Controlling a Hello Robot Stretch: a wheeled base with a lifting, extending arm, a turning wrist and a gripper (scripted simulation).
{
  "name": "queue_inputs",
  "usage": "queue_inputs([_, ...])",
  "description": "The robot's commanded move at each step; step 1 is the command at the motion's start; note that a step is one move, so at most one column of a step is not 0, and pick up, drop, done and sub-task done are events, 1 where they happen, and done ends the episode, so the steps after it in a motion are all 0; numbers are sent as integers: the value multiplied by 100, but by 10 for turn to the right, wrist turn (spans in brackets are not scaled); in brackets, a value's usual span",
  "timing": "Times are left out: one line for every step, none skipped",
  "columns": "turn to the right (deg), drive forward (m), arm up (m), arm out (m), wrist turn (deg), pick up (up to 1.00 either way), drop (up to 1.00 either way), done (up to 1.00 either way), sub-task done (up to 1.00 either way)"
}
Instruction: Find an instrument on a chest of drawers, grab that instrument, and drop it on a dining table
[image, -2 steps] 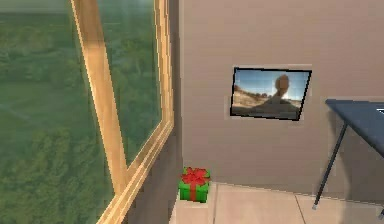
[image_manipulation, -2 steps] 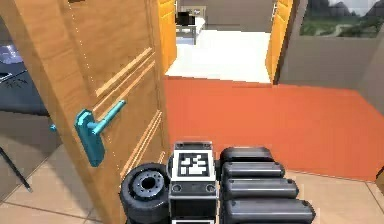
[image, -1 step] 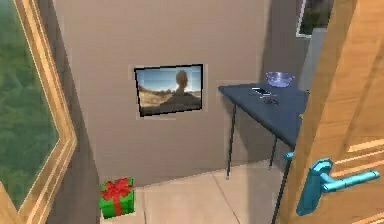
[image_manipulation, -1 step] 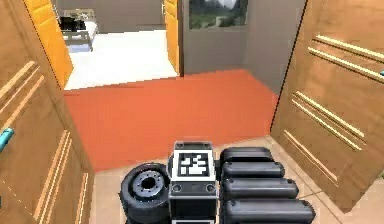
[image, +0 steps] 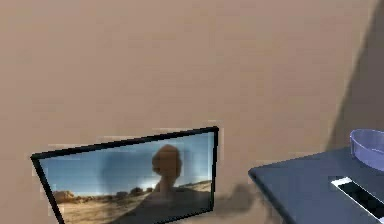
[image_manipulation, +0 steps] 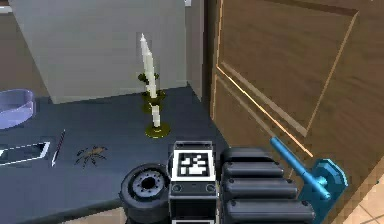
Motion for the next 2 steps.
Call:
queue_inputs([0, 15, 0, 0, 0, 0, 0, 0, 0])
queue_inputs([-270, 0, 0, 0, 0, 0, 0, 0, 0])
